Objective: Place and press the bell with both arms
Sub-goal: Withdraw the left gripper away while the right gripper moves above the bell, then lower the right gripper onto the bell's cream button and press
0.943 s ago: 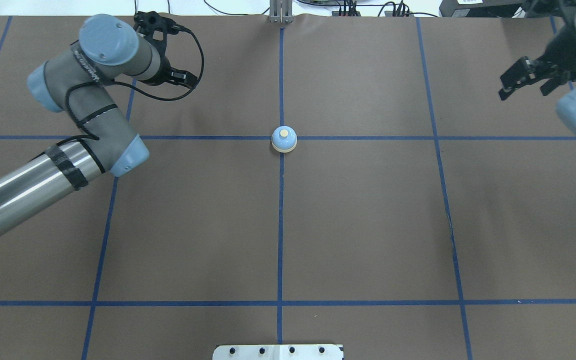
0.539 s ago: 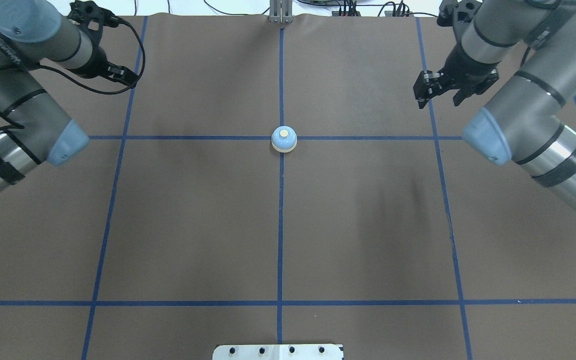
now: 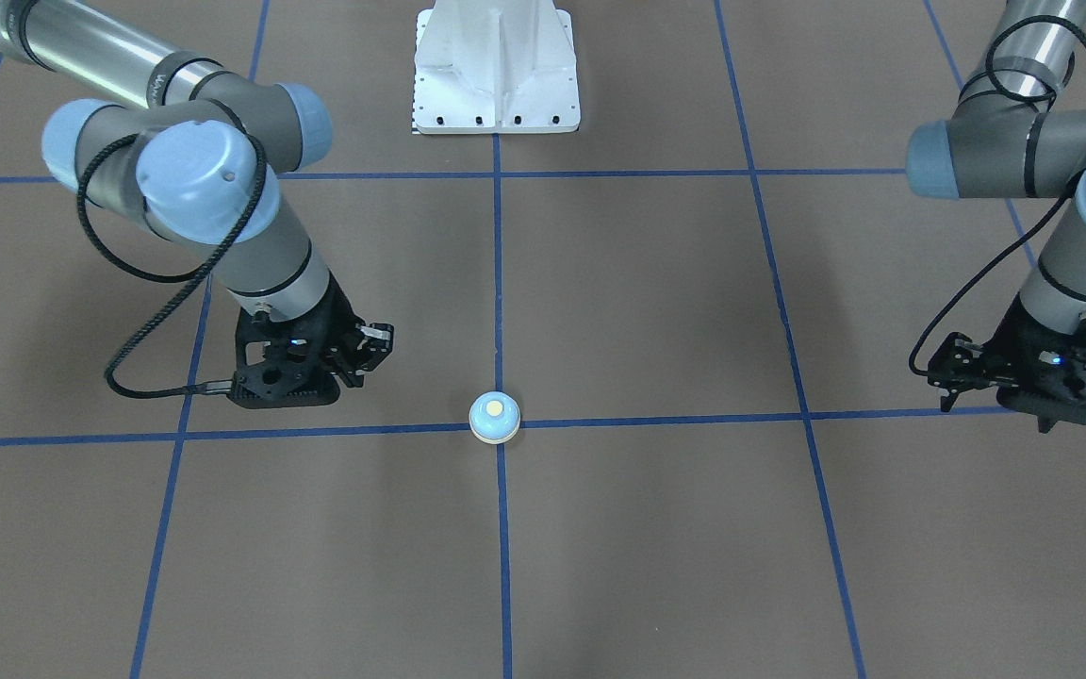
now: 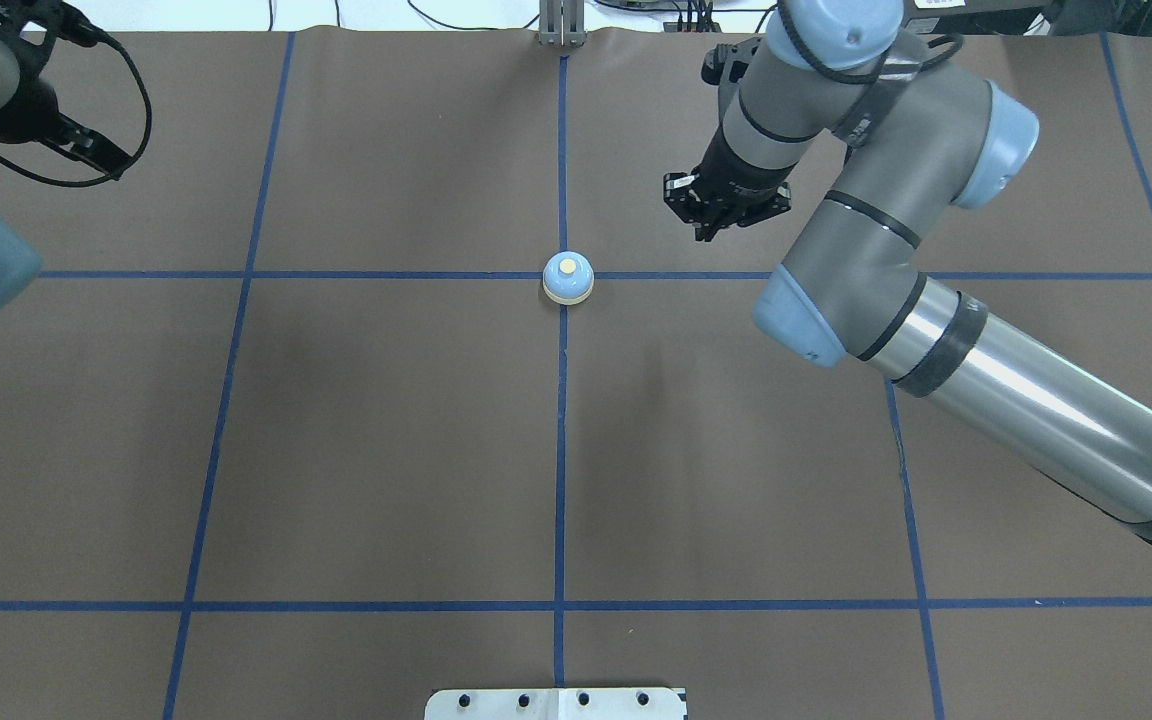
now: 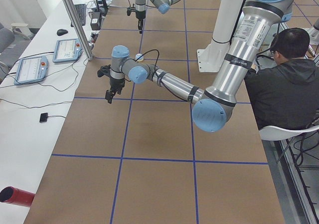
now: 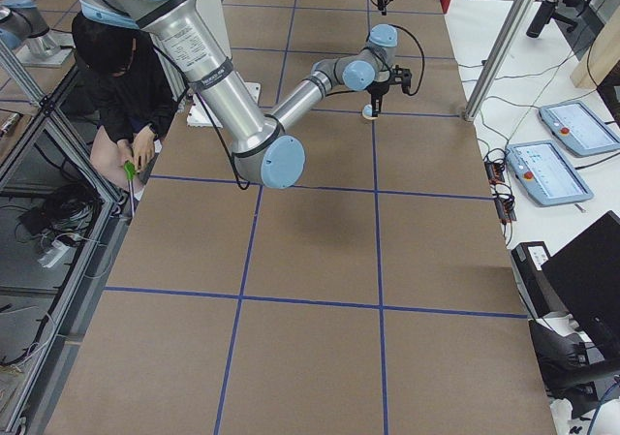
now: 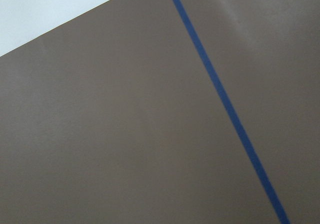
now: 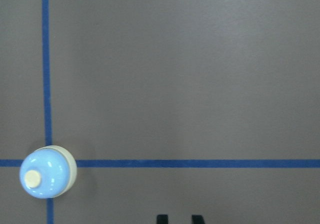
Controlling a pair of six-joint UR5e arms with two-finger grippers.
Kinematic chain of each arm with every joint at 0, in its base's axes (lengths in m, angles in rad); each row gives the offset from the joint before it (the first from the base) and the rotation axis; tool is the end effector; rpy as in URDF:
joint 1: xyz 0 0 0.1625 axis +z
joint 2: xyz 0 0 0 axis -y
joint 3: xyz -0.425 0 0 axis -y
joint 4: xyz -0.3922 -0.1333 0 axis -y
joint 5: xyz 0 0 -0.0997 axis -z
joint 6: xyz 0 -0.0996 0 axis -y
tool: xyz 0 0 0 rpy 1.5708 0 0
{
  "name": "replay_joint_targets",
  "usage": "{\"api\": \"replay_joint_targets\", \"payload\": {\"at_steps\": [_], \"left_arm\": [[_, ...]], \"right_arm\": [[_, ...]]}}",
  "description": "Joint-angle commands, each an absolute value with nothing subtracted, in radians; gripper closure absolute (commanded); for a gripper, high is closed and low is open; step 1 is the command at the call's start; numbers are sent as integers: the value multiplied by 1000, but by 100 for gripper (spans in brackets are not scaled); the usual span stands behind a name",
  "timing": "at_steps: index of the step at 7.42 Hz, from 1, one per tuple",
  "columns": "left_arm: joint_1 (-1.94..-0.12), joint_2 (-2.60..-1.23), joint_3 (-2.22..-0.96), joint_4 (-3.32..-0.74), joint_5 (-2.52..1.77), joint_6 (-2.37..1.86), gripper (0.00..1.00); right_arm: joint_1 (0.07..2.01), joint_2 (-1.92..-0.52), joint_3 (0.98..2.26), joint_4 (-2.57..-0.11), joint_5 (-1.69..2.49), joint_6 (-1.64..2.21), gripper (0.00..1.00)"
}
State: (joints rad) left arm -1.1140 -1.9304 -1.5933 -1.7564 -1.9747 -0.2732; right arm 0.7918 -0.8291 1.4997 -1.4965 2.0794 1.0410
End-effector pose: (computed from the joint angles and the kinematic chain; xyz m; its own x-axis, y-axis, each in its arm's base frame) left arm 0.2008 -0.6220 0.4377 0.8052 0.3690 -0.4642 -0.1606 0.8892 0.4284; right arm -0.4502 -0.5767 0.2285 0.6426 0.0226 0.7659 -0.0752 0.9966 0.0337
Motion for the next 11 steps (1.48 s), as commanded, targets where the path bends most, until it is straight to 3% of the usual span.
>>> {"api": "replay_joint_targets", "payload": {"at_steps": [1, 11], "left_arm": [[-1170, -1878, -1617, -1749, -2036, -195, 0], [-1210, -1694, -1675, -1674, -2123, -146, 0]], "right_arm": [[744, -706, 1361, -1496, 2063, 1052, 100], [683, -516, 1059, -1416, 2010, 1048, 100]]}}
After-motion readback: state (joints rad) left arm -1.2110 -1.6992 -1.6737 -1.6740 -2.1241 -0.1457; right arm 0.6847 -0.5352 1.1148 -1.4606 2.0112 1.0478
